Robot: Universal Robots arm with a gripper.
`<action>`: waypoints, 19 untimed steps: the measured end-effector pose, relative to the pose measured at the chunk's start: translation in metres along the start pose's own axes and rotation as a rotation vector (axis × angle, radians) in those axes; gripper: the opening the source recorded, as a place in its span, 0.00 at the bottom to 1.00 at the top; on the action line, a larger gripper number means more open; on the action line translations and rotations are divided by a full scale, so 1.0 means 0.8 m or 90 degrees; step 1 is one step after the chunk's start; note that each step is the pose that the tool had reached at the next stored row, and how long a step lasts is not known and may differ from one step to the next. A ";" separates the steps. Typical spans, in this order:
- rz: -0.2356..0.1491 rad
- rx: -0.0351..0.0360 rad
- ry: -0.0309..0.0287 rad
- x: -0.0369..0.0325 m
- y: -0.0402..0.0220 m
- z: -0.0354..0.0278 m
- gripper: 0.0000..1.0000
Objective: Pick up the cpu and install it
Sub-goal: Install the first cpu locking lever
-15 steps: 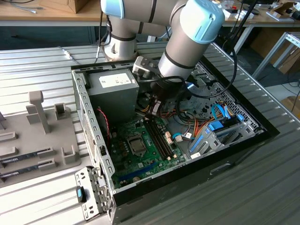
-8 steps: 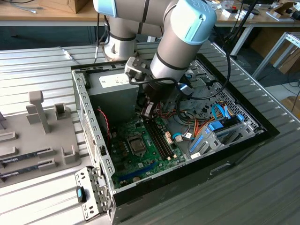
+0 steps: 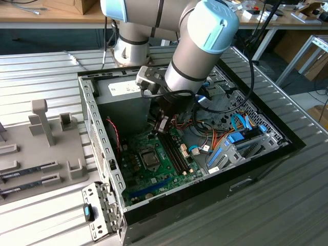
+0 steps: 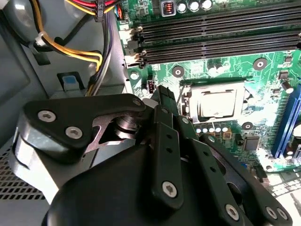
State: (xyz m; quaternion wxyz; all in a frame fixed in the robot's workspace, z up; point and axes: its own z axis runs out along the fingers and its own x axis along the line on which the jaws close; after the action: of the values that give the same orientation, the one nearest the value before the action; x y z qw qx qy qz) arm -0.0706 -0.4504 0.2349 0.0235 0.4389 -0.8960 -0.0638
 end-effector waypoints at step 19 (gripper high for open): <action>-0.027 -0.0011 0.0027 0.0119 -0.0078 -0.0081 0.11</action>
State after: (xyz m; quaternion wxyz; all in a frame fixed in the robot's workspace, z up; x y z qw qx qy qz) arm -0.0709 -0.4623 0.2403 0.0244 0.4577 -0.8865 -0.0641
